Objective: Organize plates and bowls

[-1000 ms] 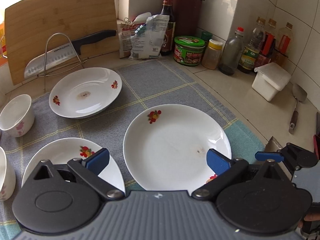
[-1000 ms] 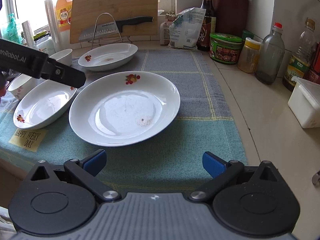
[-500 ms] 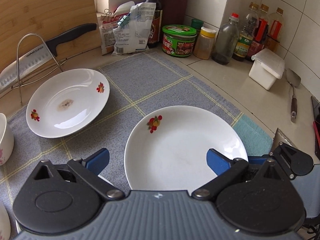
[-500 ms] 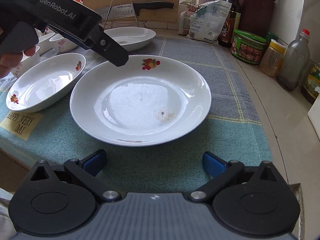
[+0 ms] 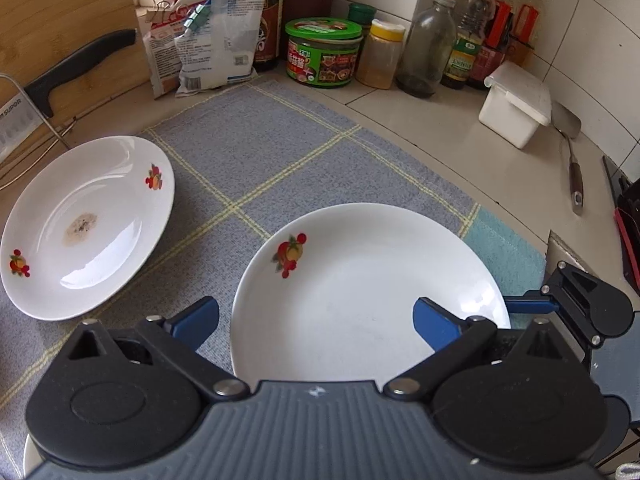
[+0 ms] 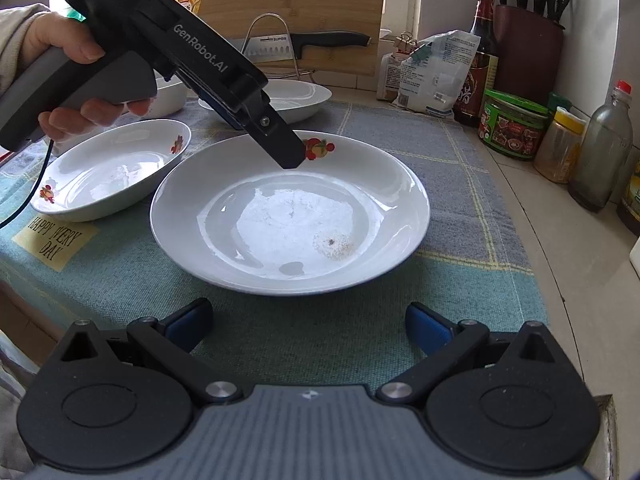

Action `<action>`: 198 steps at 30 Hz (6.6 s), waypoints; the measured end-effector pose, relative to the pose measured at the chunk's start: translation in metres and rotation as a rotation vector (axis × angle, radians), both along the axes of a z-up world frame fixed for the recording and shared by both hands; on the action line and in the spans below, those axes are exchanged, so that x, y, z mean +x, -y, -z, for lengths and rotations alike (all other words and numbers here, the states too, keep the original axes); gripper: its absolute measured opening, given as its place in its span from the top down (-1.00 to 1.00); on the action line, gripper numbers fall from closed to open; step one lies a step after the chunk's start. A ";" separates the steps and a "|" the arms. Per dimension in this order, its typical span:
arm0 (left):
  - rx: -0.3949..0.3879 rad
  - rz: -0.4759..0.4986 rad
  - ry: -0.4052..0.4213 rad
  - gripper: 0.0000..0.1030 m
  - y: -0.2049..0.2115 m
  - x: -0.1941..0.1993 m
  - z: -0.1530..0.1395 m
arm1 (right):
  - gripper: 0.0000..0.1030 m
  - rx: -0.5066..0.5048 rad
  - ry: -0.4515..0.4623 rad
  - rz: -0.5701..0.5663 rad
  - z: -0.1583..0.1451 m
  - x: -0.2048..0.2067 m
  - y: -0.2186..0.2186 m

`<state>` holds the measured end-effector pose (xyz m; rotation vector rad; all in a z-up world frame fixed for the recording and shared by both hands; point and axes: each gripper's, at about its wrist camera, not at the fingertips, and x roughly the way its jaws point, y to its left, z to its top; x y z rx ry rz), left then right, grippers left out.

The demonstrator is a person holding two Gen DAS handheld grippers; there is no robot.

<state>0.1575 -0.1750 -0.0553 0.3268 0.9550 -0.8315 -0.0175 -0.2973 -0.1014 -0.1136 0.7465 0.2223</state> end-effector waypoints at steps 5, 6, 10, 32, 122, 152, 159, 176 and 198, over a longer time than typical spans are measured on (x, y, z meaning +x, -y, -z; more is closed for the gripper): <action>0.021 0.053 -0.035 -0.90 0.007 0.009 0.006 | -1.00 0.012 0.039 -0.046 0.004 0.003 0.005; 0.021 0.062 -0.047 -0.85 0.007 0.011 0.007 | -1.00 0.017 0.049 -0.053 0.005 0.004 0.006; 0.031 0.089 -0.074 -0.70 0.010 0.017 0.011 | -1.00 0.027 0.086 -0.073 0.008 0.005 0.009; 0.063 0.160 -0.159 -0.40 0.012 0.035 0.020 | -0.97 -0.033 0.051 -0.184 -0.001 0.016 0.002; -0.026 0.165 -0.060 -0.41 0.116 0.161 0.020 | -0.96 -0.116 -0.009 -0.082 -0.004 0.147 0.076; -0.024 0.147 0.129 -0.83 0.089 0.114 -0.032 | -1.00 -0.097 -0.008 0.024 -0.032 0.113 0.066; -0.061 0.112 0.184 -0.84 0.066 0.076 -0.068 | -1.00 -0.117 0.008 0.109 -0.051 0.091 0.049; -0.141 -0.116 0.272 -0.85 -0.003 -0.063 -0.066 | -1.00 -0.047 0.048 0.145 -0.069 0.018 0.015; 0.005 -0.459 0.293 -0.85 -0.112 -0.180 -0.012 | -1.00 0.063 -0.036 -0.043 -0.045 -0.001 -0.042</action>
